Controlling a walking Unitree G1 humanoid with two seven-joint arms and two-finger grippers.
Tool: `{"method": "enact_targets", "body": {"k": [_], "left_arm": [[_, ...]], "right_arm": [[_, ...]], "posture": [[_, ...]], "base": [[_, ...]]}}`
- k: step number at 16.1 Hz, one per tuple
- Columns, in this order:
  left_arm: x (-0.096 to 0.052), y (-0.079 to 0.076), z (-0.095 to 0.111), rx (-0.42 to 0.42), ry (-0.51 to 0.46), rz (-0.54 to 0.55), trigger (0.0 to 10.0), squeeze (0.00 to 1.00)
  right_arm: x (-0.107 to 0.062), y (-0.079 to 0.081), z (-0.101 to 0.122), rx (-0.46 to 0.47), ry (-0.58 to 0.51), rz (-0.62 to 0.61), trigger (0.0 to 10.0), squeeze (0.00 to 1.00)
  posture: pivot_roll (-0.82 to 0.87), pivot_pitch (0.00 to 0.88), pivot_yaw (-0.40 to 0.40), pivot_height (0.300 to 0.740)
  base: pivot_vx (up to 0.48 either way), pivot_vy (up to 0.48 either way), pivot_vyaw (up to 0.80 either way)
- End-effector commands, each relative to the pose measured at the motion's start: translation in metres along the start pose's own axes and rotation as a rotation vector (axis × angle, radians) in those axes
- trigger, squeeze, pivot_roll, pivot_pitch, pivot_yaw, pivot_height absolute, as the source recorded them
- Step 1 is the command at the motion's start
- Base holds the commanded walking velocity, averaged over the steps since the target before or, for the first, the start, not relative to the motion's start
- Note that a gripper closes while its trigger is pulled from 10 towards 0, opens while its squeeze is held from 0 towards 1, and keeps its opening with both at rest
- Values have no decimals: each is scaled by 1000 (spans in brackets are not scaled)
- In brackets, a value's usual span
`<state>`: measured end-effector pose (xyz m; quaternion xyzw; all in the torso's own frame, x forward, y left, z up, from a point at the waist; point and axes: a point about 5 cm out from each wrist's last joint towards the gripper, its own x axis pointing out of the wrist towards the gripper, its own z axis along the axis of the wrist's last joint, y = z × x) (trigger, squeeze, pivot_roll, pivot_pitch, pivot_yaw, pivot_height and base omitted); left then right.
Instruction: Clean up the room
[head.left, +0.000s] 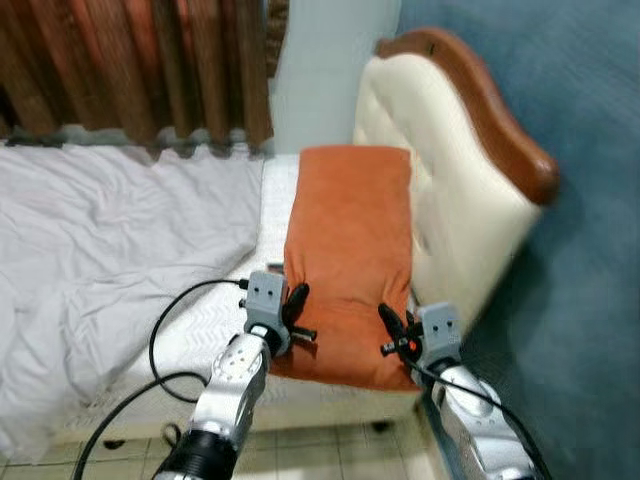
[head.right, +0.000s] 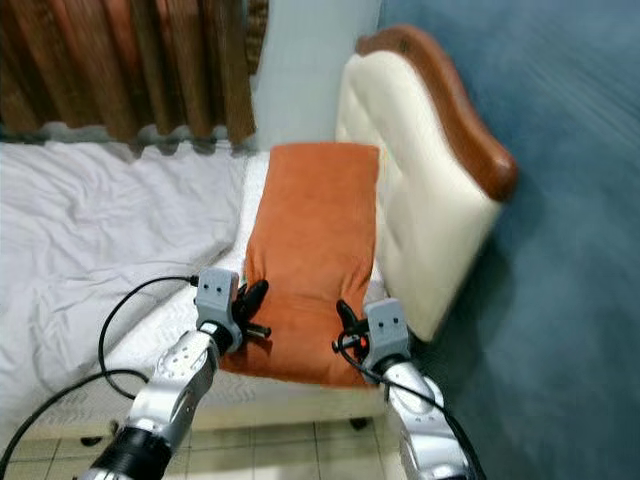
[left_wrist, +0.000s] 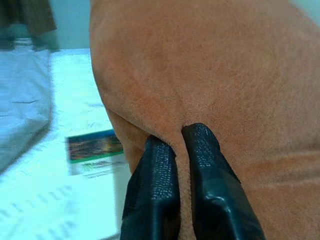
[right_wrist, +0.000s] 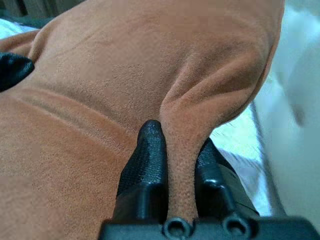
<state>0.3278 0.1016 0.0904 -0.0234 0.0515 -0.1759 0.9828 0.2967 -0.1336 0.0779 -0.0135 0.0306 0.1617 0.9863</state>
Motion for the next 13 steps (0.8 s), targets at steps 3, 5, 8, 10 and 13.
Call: {"method": "enact_targets", "body": {"k": [3,5,8,10,13], "left_arm": [[-8,36,13,14,-60,156,10000,0],[-9,36,12,9,-58,159,10000,0],[-9,36,11,-3,-56,161,10000,0],[-9,35,9,-7,-51,160,10000,0],[-5,32,14,20,-52,118,10000,0]], "right_arm": [[-7,-28,4,-18,-15,-115,10000,0],[-7,-28,3,-20,-12,-108,10000,0],[-7,-28,2,-25,-3,-103,10000,0],[-7,-29,2,-29,2,-101,10000,0],[-8,-31,0,-37,15,-110,10000,0]], "posture": [[1,0,-86,740],[1,0,-88,740],[-1,0,-90,740],[-3,0,-90,740],[-5,0,-88,740]], "base": [[480,0,0],[480,0,0],[480,0,0],[480,0,0],[480,0,0]]}}
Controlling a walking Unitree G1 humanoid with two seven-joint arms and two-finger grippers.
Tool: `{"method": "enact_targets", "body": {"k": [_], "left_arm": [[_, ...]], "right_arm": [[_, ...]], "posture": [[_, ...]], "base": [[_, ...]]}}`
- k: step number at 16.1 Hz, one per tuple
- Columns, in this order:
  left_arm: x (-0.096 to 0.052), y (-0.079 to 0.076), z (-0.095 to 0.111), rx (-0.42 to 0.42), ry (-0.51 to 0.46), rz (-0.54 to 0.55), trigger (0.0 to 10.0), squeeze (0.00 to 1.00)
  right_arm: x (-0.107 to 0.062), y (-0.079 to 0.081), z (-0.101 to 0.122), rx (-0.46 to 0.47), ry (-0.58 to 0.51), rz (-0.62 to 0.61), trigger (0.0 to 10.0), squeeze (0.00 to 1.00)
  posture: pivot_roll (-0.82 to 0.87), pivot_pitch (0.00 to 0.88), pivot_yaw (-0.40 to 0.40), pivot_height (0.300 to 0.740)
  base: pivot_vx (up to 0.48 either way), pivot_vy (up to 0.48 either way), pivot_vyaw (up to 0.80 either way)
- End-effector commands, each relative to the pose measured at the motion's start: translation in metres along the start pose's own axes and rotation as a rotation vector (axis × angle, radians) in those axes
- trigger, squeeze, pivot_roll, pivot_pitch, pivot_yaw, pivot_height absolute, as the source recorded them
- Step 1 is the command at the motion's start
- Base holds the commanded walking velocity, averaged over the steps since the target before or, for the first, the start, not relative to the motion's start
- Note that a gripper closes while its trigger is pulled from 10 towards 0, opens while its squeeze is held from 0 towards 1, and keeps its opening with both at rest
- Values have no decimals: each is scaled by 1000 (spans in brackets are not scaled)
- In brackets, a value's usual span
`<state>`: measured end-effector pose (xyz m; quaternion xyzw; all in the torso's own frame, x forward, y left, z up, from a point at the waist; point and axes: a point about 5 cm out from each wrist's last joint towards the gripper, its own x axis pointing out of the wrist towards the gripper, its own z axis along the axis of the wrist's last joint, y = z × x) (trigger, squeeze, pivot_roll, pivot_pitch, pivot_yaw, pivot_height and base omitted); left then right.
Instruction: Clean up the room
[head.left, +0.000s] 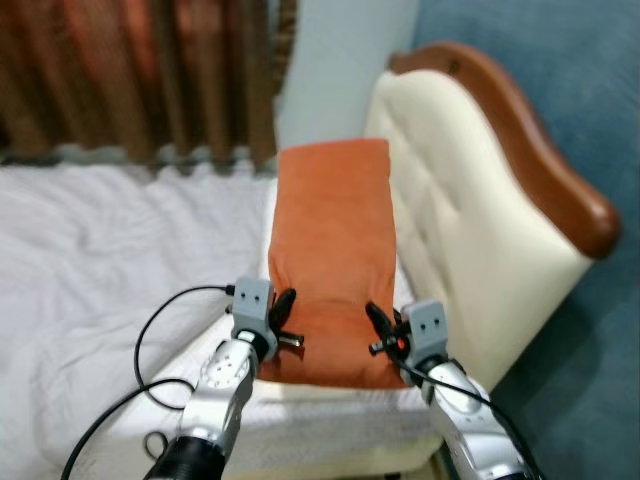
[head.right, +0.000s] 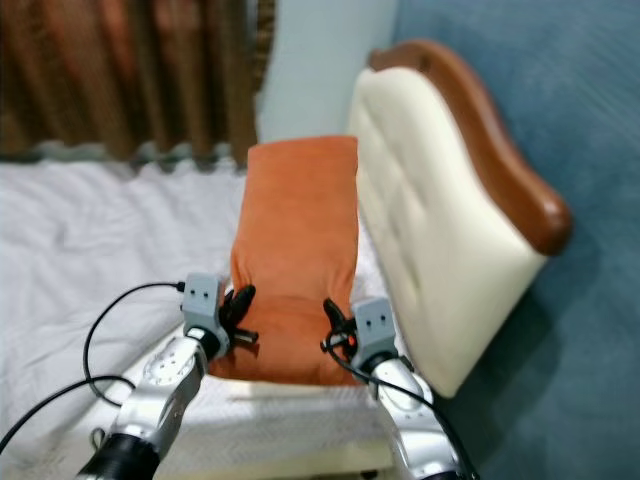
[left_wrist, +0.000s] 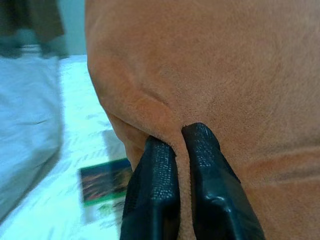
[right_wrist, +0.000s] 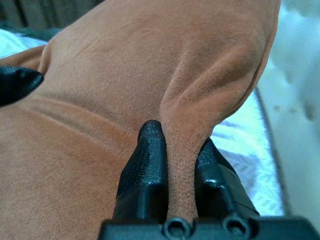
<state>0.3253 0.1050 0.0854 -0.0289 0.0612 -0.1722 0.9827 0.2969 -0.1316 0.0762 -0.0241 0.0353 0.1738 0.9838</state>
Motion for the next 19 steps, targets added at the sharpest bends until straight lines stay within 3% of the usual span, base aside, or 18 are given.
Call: {"method": "enact_targets", "body": {"k": [1,2,3,4,8,12,13,17,18,19], "left_arm": [[0,29,21,47,-66,96,10000,0],[2,28,24,42,-79,77,10000,310],[4,30,26,35,-79,84,10000,1000],[5,30,26,32,-70,67,10000,1000],[3,40,13,171,30,59,10000,1000],[-5,46,8,183,36,48,10000,1000],[-5,46,9,184,26,49,10000,0],[-16,33,11,179,-53,43,10000,0],[-23,24,16,163,-123,28,10000,0],[-24,22,18,161,-136,27,10000,0]], "right_arm": [[-10,-33,0,-18,5,-137,10000,0],[-11,-33,-1,-19,9,-148,10000,0],[-11,-34,-2,-19,12,-161,10000,0],[-11,-35,-3,-23,17,-170,10000,0],[-2,-47,-5,-59,36,-255,10000,0],[7,-55,-8,-58,60,-311,10000,0],[8,-54,-9,-58,63,-312,10000,0],[22,-54,1,-61,28,-331,10000,0],[23,-56,6,-65,-3,-339,10000,0],[23,-56,6,-70,-6,-342,10000,0]], "posture": [[-6,0,-87,740],[-6,0,-82,740],[-7,0,-76,740],[-7,0,-76,740],[2,0,-61,740],[36,0,-66,740],[43,0,-67,740],[79,6,-67,740],[88,4,-71,740],[89,3,-72,740]], "base": [[0,0,0],[0,0,0],[0,0,0],[0,0,0],[0,0,0],[0,0,0],[0,0,0],[0,0,0],[0,0,0],[0,0,0]]}}
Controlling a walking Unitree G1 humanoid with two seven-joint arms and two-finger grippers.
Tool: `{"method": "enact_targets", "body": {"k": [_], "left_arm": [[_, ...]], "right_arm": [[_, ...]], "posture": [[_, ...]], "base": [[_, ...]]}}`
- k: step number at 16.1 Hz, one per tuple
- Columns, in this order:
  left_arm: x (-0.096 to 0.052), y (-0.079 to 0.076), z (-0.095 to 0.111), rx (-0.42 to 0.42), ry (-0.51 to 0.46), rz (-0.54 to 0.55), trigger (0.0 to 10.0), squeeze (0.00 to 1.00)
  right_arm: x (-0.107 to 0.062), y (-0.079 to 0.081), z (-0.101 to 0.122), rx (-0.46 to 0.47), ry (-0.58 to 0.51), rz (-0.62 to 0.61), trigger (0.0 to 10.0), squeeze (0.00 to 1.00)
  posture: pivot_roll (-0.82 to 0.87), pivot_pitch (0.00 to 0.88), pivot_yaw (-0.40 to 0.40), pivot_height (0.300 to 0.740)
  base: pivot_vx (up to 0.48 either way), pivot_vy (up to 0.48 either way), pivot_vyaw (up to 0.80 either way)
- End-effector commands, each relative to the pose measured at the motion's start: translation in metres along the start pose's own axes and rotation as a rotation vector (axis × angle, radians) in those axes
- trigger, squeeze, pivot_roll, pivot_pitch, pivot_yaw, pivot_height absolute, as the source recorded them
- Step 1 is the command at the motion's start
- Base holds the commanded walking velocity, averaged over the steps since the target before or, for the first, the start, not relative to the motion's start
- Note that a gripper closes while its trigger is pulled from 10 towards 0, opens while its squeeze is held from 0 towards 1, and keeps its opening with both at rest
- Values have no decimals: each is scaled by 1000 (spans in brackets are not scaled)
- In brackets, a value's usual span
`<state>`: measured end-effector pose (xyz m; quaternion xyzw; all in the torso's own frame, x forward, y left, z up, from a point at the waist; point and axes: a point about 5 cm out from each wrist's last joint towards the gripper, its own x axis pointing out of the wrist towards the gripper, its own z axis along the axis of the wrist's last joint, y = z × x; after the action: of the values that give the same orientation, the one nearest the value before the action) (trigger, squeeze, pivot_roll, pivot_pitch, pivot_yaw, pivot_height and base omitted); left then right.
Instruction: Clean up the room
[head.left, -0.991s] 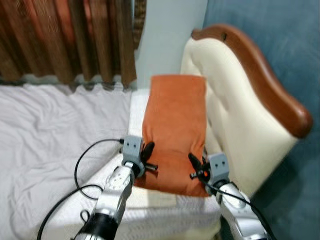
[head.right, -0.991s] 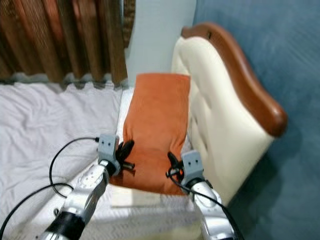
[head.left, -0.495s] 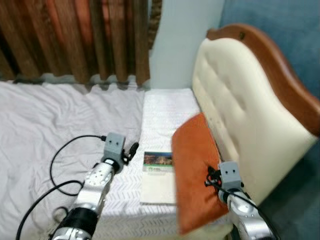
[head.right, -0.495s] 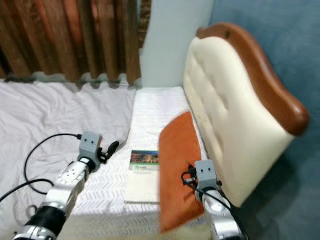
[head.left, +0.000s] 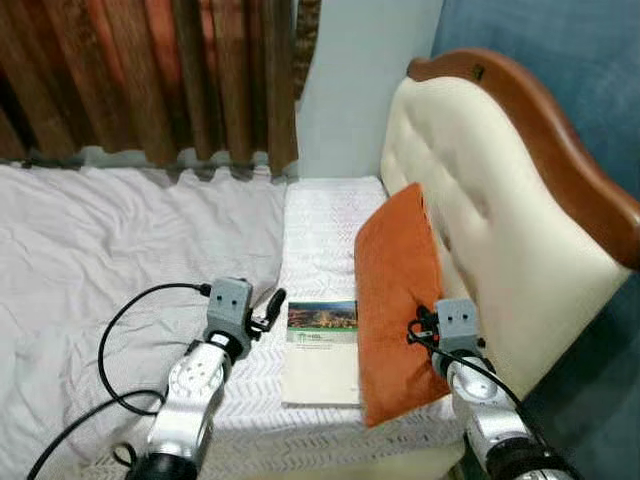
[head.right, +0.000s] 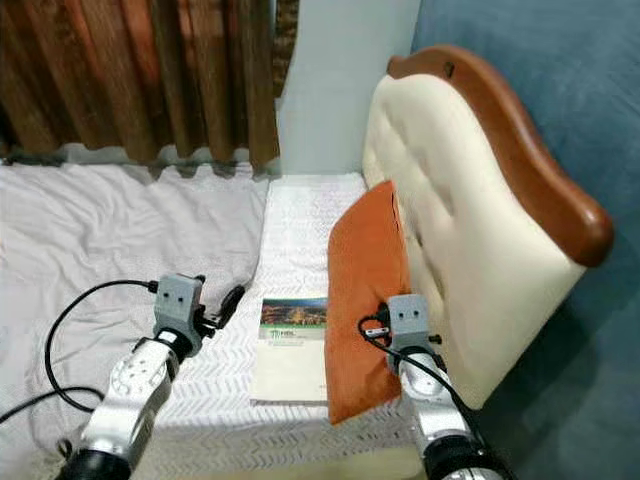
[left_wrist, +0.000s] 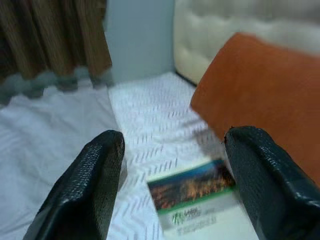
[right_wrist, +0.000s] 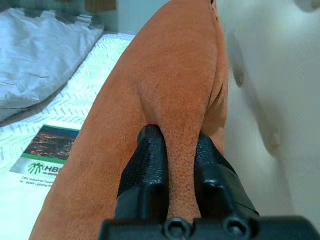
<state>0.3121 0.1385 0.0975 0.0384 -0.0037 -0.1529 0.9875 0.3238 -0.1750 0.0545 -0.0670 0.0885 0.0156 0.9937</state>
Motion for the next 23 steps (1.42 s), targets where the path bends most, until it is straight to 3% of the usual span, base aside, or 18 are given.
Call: {"method": "enact_targets", "body": {"k": [1,5,11,13,15,17,18,19,20,21,23], "left_arm": [[0,-6,9,11,-34,-15,10000,0],[0,-2,12,-42,-54,7,10000,0],[2,-9,12,-57,-48,-33,10000,0],[2,-9,8,-52,-26,-15,10000,0],[-2,-9,7,-52,-18,-21,10000,0],[-8,-10,8,-26,-11,-39,10000,0],[-19,-13,11,12,-9,-90,10000,0],[-22,-16,13,24,-13,-110,10000,0],[-31,-33,13,43,-41,-231,10000,0],[-34,-42,15,45,-69,-288,10000,0],[-46,-47,11,158,-108,-311,10000,0]], "right_arm": [[9,-5,28,1,-135,-32,10000,0],[12,-5,32,-13,-157,-52,10000,0],[15,-6,35,-19,-161,-60,10000,0],[19,5,32,38,-105,6,10000,0],[25,17,32,160,-39,57,10000,0],[32,24,40,220,-14,70,10000,0],[35,27,44,277,0,57,10000,0],[36,28,45,308,10,51,10000,0],[38,31,44,378,37,48,10000,0],[38,32,44,412,43,43,10000,0],[40,26,48,463,43,-9,10000,0]], "posture": [[90,2,-72,740],[85,9,-73,740],[74,25,-67,740],[74,35,-63,740],[83,71,-56,740],[110,137,-53,740],[142,230,-51,740],[152,253,-51,740],[170,332,-52,740],[178,351,-52,740],[195,423,-52,740]], "base": [[0,0,0],[252,-401,0],[225,-325,0],[0,0,0],[0,0,0],[0,0,0],[0,0,0],[0,0,0],[0,0,0],[0,0,0],[0,0,0]]}}
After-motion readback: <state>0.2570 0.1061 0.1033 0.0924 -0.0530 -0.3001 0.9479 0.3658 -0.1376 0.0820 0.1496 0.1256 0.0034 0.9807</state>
